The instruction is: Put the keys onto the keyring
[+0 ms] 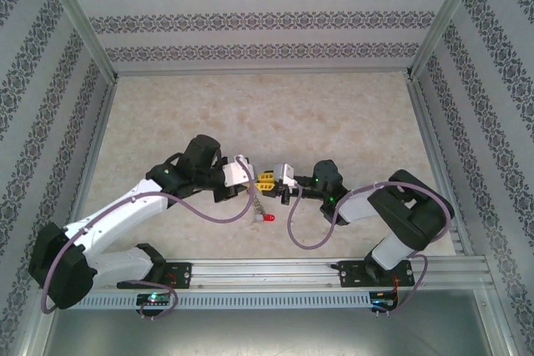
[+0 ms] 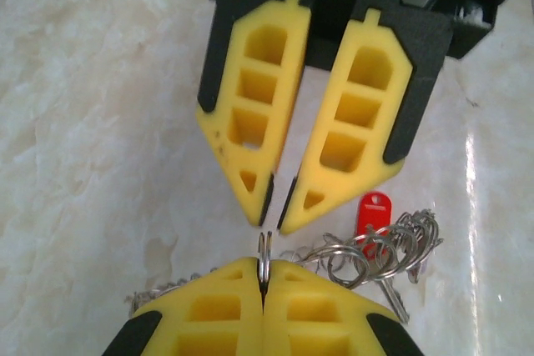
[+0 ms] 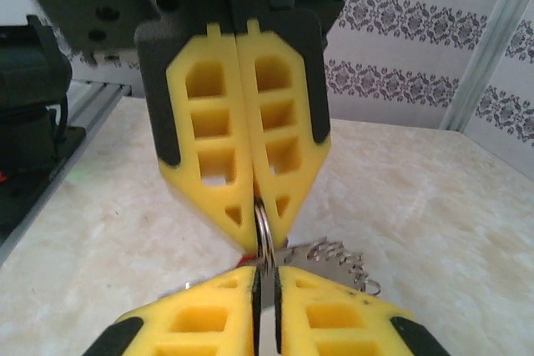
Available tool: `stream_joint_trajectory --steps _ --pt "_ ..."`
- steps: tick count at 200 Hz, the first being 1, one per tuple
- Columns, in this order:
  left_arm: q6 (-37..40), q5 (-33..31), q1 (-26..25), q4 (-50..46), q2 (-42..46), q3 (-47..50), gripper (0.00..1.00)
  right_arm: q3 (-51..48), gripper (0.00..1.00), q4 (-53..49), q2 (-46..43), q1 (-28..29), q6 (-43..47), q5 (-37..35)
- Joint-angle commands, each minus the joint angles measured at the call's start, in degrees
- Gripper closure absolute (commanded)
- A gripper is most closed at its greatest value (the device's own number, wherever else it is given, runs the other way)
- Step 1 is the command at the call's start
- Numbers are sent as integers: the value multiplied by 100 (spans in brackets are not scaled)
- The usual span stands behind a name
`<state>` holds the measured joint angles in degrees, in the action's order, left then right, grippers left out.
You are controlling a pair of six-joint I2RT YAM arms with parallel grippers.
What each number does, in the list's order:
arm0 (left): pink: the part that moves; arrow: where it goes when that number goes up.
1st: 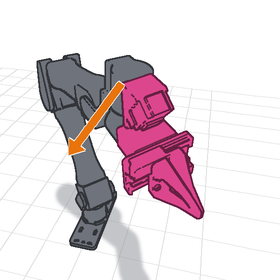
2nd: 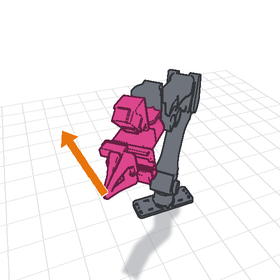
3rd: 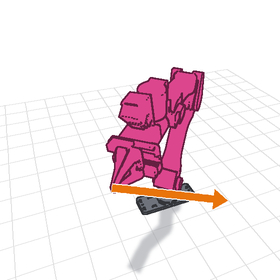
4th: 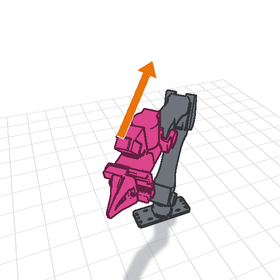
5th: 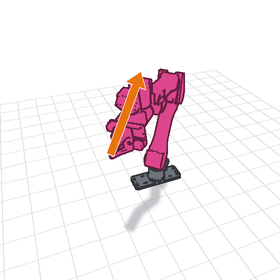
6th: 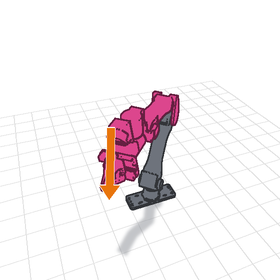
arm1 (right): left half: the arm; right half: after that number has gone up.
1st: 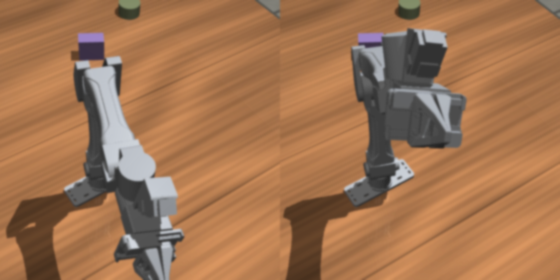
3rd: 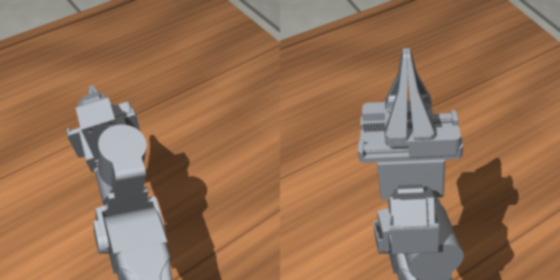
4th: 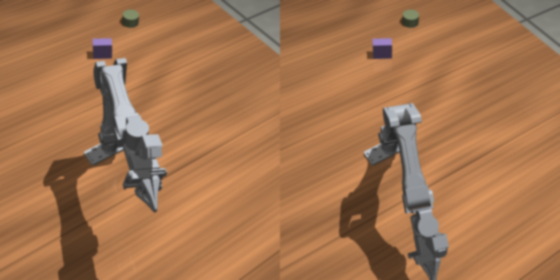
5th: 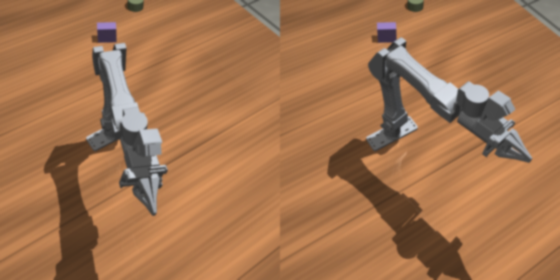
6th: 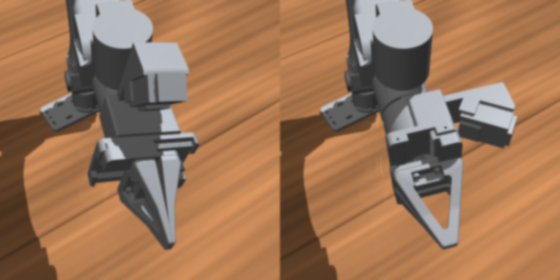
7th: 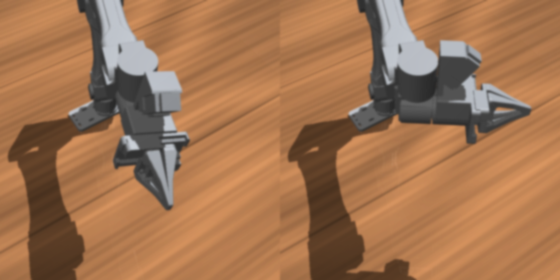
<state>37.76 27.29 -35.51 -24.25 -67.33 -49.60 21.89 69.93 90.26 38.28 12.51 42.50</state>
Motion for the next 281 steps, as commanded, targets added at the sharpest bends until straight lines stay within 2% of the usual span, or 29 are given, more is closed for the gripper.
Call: stream_joint_trajectory --steps 1,23,44,85,156,249,281 --pt "637 -62 44 -1471 -216 -645 100 17 84 -1204 -518 -84 763 136" --pt "907 -109 44 -2151 -566 -1065 100 219 82 -2499 -970 -80 1339 85" --pt "956 -181 44 -2482 -893 -1384 100 235 79 -2618 -1072 -84 1332 171" --pt "923 -73 35 -2787 -1342 -1866 100 269 76 -1755 -602 -10 672 368" --pt "816 25 -44 -2940 -1661 -2071 100 305 75 -146 247 252 -253 255" --pt "864 236 -44 -2899 -1746 -2133 100 455 77 70 576 388 -398 108" --pt "812 352 -46 -2746 -1700 -2082 100 452 83 296 657 391 -529 65"
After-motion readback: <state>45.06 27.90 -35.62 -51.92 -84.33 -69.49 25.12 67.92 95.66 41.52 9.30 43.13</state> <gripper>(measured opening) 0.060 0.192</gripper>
